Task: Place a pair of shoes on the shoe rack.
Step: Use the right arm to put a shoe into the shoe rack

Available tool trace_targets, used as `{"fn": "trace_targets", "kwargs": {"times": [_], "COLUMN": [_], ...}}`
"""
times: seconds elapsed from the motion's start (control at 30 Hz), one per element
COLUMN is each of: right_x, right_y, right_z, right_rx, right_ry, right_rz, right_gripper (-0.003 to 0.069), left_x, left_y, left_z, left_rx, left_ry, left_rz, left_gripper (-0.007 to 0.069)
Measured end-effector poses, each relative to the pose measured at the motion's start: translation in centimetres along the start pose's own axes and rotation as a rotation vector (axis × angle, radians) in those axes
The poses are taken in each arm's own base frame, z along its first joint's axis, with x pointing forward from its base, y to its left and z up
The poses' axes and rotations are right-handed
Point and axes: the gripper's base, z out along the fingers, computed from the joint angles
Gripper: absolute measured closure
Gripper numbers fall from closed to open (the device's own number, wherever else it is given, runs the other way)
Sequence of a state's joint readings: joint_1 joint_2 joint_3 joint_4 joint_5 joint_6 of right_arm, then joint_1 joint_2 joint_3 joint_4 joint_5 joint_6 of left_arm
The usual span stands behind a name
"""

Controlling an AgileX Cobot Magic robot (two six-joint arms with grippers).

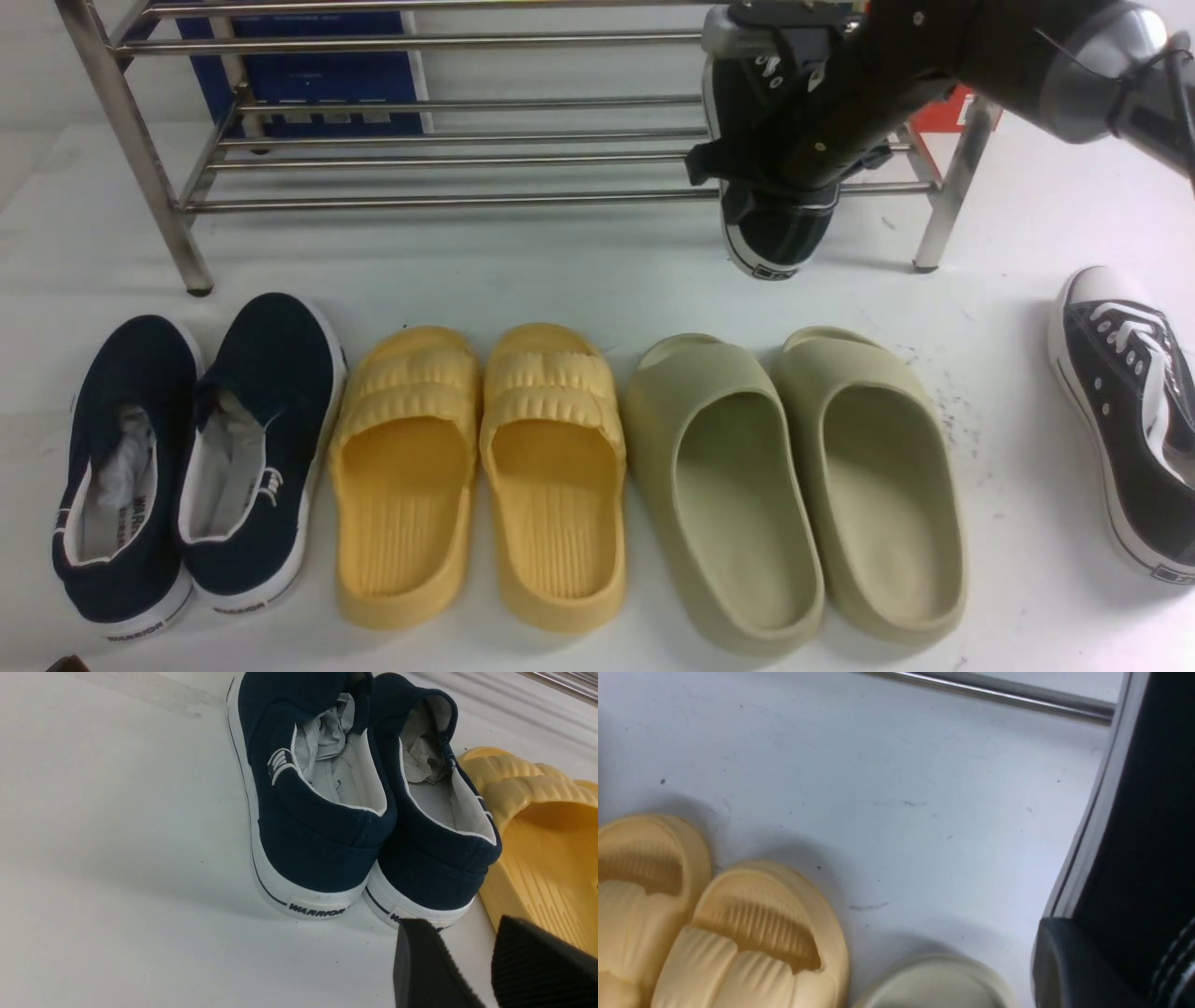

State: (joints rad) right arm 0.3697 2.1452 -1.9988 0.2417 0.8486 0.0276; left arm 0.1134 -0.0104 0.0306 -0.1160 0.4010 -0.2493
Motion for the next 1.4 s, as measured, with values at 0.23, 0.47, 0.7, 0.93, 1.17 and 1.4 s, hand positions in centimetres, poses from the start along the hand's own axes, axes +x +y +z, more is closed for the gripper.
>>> {"fn": "trace_targets", "kwargs": {"times": [0.23, 0.47, 0.7, 0.93, 1.17, 1.4], "right_x": [-0.1, 0.5, -0.2, -0.8, -0.9, -1.4], "right_y": [-0.1, 0.4, 1.0, 1.3, 1.1, 0.9], "right_z": [1.2, 1.3, 0.4, -0.2, 0.5, 1.6], "right_rx": [-0.014, -0.032, -0.052, -0.054, -0.047, -0.048], "right_ry": [-0.031, 0.033, 0.026, 0.001, -0.001, -0.009], "right_rz": [0.021, 0.023, 0.023, 0.01, 0.004, 0.002], "right_gripper": [0.0621, 0.0621, 0.0621, 0.062, 0.062, 0.062], "left_x": [0.0, 0.0, 0.0, 0.0, 0.0, 0.0], "left_y": [0.0, 0.0, 0.0, 0.0, 0.0, 0.0], "left_z": [0.0, 0.0, 0.0, 0.0, 0.0, 0.0], "left_rx": [0.0, 0.0, 0.0, 0.0, 0.0, 0.0], "left_ry": [0.0, 0.0, 0.0, 0.0, 0.0, 0.0], "left_rz": [0.0, 0.0, 0.0, 0.0, 0.0, 0.0], "left_gripper": [0.0386, 0.0386, 0.0386, 0.0386, 0.0386, 0.0386]}}
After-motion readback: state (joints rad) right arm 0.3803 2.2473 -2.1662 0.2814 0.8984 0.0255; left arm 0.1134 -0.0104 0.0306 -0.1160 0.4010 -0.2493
